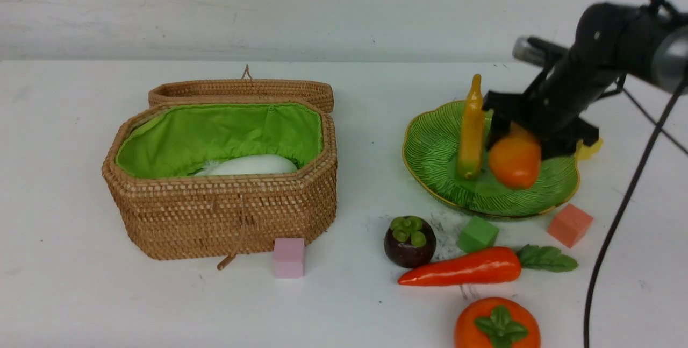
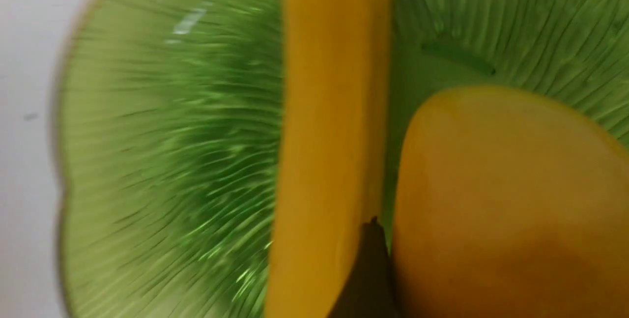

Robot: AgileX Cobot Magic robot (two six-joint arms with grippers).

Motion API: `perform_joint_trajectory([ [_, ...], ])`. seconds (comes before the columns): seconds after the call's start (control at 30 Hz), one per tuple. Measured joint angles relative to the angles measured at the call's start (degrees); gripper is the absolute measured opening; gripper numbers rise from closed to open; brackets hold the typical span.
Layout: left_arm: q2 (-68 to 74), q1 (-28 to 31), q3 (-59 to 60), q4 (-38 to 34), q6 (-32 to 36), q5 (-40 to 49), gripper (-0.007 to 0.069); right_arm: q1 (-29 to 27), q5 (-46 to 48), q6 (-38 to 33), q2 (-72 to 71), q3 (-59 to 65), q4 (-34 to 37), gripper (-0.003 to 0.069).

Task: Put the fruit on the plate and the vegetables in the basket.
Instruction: Use the right arm to grab a mango and put it into the right plate, then use the right arm to grab a mangosteen and put it into the right plate

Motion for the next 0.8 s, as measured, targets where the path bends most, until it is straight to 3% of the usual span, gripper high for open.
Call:
perform_joint_trajectory([
  [0.23,0.0,0.0,0.0,0.0,0.0,0.0,0.0188,0.0,-1.5,0.1,0.8,0.0,2.2,0.0575],
  [0.33,0.0,0.0,0.0,0.0,0.0,0.0,0.0192,0.0,-0.2,-2.4,-0.5,0.0,2.0,0.0657],
  [0.47,0.0,0.0,0.0,0.0,0.0,0.0,0.0197,0.0,2.0,-5.8,-3.5,0.0,1.8,0.0680],
  [0.67,0.0,0.0,0.0,0.0,0.0,0.0,0.0204,0.4,8.3,-15.2,-11.2,0.0,2.7,0.0622],
  [0.8,0.0,0.0,0.0,0.0,0.0,0.0,0.0210,2.7,10.3,-23.0,-18.0,2.9,9.1,0.0566],
])
